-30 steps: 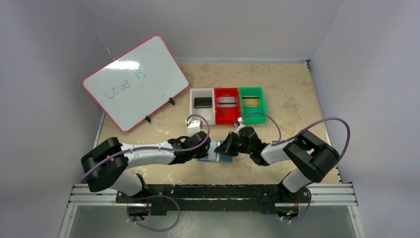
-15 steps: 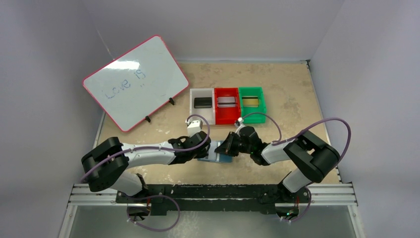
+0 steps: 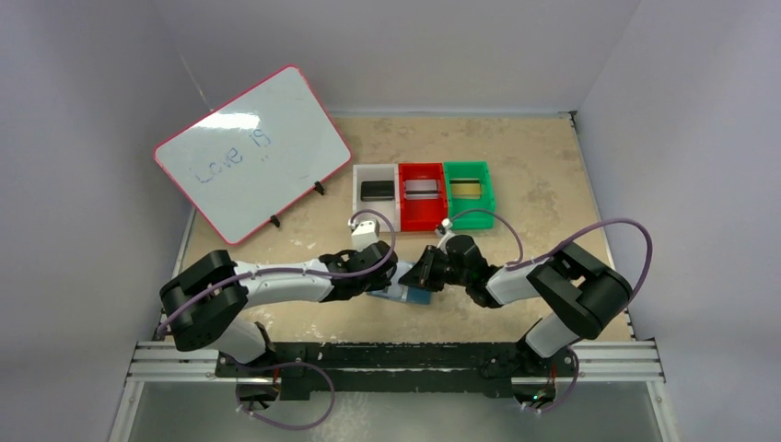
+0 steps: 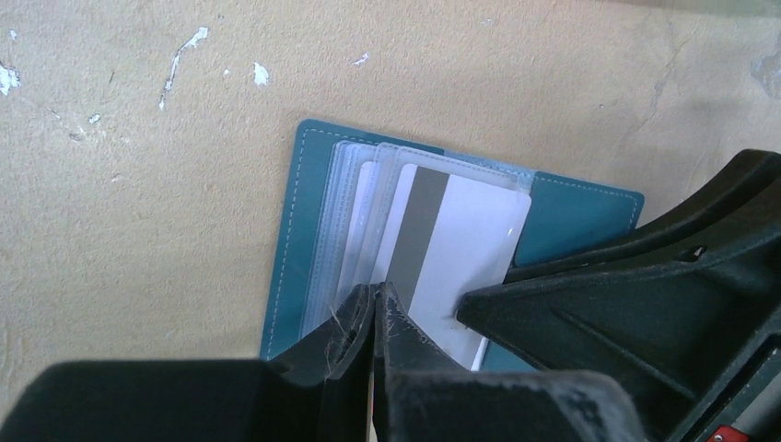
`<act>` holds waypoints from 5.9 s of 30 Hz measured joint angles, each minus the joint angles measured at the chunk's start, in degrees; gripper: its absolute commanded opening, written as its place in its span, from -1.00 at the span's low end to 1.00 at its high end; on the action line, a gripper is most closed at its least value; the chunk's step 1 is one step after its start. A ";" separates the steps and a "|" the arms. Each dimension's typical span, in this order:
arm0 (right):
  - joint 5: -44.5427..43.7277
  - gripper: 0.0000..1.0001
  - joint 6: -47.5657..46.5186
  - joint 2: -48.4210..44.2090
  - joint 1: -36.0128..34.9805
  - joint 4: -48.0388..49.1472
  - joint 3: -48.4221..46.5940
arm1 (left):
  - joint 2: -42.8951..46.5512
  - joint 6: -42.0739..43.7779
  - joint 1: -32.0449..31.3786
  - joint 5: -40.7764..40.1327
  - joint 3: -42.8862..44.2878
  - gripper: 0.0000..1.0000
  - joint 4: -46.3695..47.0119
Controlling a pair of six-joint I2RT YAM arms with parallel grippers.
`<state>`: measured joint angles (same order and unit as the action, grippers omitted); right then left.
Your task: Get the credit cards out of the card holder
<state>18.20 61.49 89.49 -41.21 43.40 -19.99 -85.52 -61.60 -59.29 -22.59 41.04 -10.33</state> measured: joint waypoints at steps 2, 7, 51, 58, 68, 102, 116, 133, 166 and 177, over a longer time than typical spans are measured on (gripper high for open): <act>0.00 -0.90 0.07 0.00 0.04 0.31 0.33 | -0.31 -0.35 0.00 -0.22 0.31 -1.00 -0.09; 0.13 -0.45 0.59 -0.31 0.13 0.81 0.87 | -0.39 -0.61 0.00 -0.66 0.39 -1.00 -0.31; 1.22 -1.00 -3.48 -4.39 2.97 -6.99 0.85 | 3.96 1.81 -0.04 -2.95 5.16 -0.89 -0.83; 0.76 -1.00 -3.50 -4.46 2.99 -7.45 0.66 | -2.93 2.12 -0.04 -0.24 3.52 -1.00 2.56; -0.57 -0.43 -0.13 -5.42 3.17 -4.52 2.89 | -1.84 -2.05 -1.16 -1.88 -2.08 -1.00 8.83; -4.85 -0.80 6.36 -10.08 3.37 -3.23 5.84 | 2.38 -4.79 -2.29 -3.82 -5.64 -1.00 7.69; -6.71 -0.40 6.67 -8.74 3.37 -2.03 5.60 | 1.68 -1.79 -2.29 -1.62 -4.63 -1.00 7.43; -3.58 -1.00 8.50 -1.01 3.41 12.02 7.80 | 1.27 -1.95 -2.29 -1.11 -4.48 -1.00 7.80; -15.98 -1.00 -25.88 -43.52 3.41 -15.91 2.78 | 20.13 -0.26 -2.29 -12.17 -2.51 -0.22 -10.03; -17.29 -1.00 -51.93 -44.00 3.41 -14.47 -0.22 | 30.49 4.37 8.35 -22.82 0.61 0.45 -25.07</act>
<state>0.91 9.56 45.50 -37.80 28.93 -20.21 -55.02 -57.23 -50.94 -45.41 41.65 -35.40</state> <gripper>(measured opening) 0.007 0.673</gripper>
